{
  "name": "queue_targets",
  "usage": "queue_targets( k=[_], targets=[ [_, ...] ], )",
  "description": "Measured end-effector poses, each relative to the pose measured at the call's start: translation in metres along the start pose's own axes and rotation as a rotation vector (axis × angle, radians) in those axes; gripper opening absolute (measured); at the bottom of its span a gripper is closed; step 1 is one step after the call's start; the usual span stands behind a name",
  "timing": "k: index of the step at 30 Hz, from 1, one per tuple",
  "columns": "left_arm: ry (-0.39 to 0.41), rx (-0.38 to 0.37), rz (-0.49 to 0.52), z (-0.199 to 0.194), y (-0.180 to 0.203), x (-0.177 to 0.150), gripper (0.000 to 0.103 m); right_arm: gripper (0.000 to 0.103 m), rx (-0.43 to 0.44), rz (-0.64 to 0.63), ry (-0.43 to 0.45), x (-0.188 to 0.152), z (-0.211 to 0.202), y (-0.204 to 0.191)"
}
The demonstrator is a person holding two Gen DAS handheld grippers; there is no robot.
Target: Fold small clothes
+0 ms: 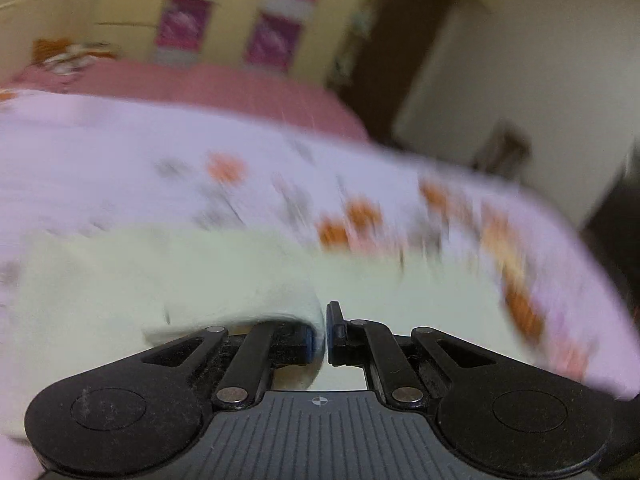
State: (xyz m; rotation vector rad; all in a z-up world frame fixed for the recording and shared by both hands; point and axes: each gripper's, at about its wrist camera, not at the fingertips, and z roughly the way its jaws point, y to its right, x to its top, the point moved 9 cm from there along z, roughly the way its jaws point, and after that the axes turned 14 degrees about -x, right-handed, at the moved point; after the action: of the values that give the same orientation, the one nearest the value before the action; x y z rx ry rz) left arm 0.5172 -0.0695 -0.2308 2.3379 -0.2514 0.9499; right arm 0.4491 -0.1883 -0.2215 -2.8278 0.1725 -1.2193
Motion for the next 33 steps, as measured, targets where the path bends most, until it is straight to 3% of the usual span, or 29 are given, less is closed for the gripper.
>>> queue_targets(
  k=[3,4,5,7,10,13,15,19,23,25,27,29,32,33],
  targets=[
    [-0.054,0.015,0.0,0.016,0.023,-0.008,0.009,0.052,-0.025,0.066,-0.027,-0.01,-0.004,0.04],
    [-0.049,0.001,-0.01,0.016,0.035,-0.008,0.031,0.052,-0.026,0.079,-0.031,-0.013,-0.004,0.047],
    [-0.04,-0.017,-0.02,0.015,0.041,-0.005,0.063,0.052,-0.029,0.09,-0.03,-0.015,-0.006,0.055],
    [-0.003,-0.035,-0.013,0.006,0.053,-0.006,0.084,0.056,-0.026,0.101,-0.029,-0.018,-0.007,0.063],
    [-0.003,-0.037,0.006,0.005,0.062,0.007,0.085,0.057,0.01,0.098,-0.029,-0.019,-0.011,0.065],
    [0.026,-0.033,-0.089,-0.016,0.049,0.005,0.085,0.057,0.051,0.061,-0.018,-0.017,-0.017,0.055],
    [0.057,-0.028,-0.136,-0.031,0.033,0.005,0.085,0.063,0.089,0.042,-0.014,-0.015,-0.022,0.043],
    [0.108,0.06,-0.14,-0.055,0.002,0.012,0.085,0.068,0.147,-0.029,0.0,-0.012,-0.023,0.004],
    [0.176,0.159,-0.277,-0.089,-0.057,0.005,0.085,0.074,0.174,-0.104,0.002,-0.007,-0.018,-0.04],
    [0.157,0.209,-0.291,-0.095,-0.078,-0.005,0.085,0.076,0.162,-0.142,0.002,-0.007,-0.011,-0.06],
    [0.131,0.249,-0.297,-0.1,-0.094,-0.02,0.085,0.072,0.106,-0.211,0.013,-0.008,0.0,-0.075],
    [0.122,0.27,-0.296,-0.105,-0.104,-0.033,0.085,0.069,0.051,-0.313,0.02,-0.013,0.008,-0.087],
    [0.089,0.298,-0.289,-0.104,-0.116,-0.05,0.085,0.071,0.045,-0.392,0.075,-0.023,0.0,-0.092],
    [0.081,0.294,-0.299,-0.102,-0.118,-0.053,0.085,0.066,0.027,-0.422,0.088,-0.026,0.001,-0.093]
  ],
)
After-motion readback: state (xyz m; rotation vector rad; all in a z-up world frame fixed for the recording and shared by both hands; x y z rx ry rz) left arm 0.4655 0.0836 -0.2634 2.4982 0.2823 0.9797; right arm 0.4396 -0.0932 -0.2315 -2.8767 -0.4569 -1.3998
